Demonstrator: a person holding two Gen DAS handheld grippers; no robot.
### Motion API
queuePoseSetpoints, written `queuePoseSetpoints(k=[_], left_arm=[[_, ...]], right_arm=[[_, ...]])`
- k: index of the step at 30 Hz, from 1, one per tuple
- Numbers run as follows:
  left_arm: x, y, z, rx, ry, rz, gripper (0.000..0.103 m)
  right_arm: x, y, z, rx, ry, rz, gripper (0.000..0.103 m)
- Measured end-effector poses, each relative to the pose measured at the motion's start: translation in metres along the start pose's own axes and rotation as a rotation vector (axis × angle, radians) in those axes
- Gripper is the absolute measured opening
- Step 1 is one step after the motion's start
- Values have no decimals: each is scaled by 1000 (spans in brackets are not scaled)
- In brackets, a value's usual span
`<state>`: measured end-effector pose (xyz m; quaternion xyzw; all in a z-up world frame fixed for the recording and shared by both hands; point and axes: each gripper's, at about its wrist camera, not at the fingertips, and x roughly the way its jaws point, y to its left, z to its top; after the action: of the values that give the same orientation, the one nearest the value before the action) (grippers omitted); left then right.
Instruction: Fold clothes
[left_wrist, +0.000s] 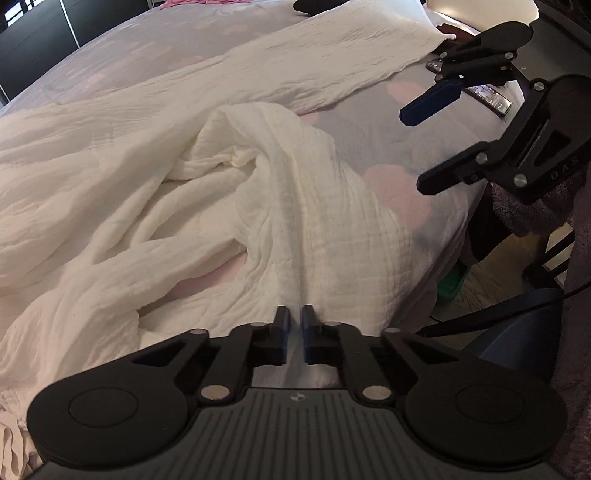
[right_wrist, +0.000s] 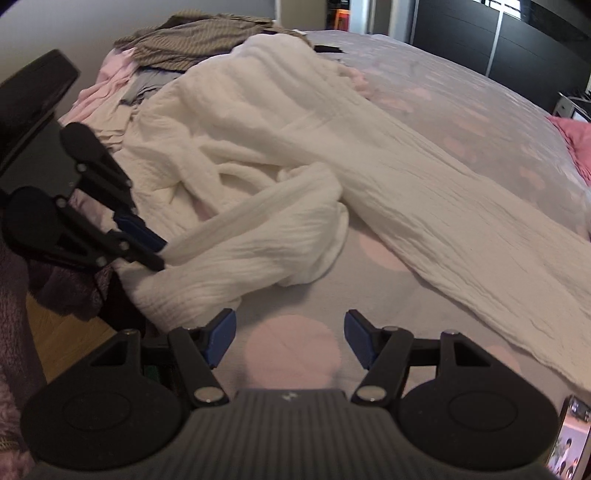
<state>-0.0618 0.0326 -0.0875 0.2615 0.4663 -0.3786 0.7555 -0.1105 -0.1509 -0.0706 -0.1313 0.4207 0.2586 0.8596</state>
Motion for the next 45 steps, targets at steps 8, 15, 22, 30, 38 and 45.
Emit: queuePoseSetpoints(k=[8,15,22,30,38,45], left_arm=[[-37,5,22,-94,-209,-200,2],[-54,14,56,-180,-339,-296,1],[-56,-4,92,-113,-389,-288,0],[-33,7,80,-154,-243,-128,0],[-32,20,61,-170,-202,-61,22],[-26,23,48,-180,-155,15,23]], right_arm=[[6,5,-2,-51,46,56,68],[5,8,-1,-68,28,59,68],[-5,3,4,-46,-62,69,68],[1,7,5,-73,-45,83,68],[5,25,16,-129,-51,165,68],[17,60,20,-318,-65,144,72]])
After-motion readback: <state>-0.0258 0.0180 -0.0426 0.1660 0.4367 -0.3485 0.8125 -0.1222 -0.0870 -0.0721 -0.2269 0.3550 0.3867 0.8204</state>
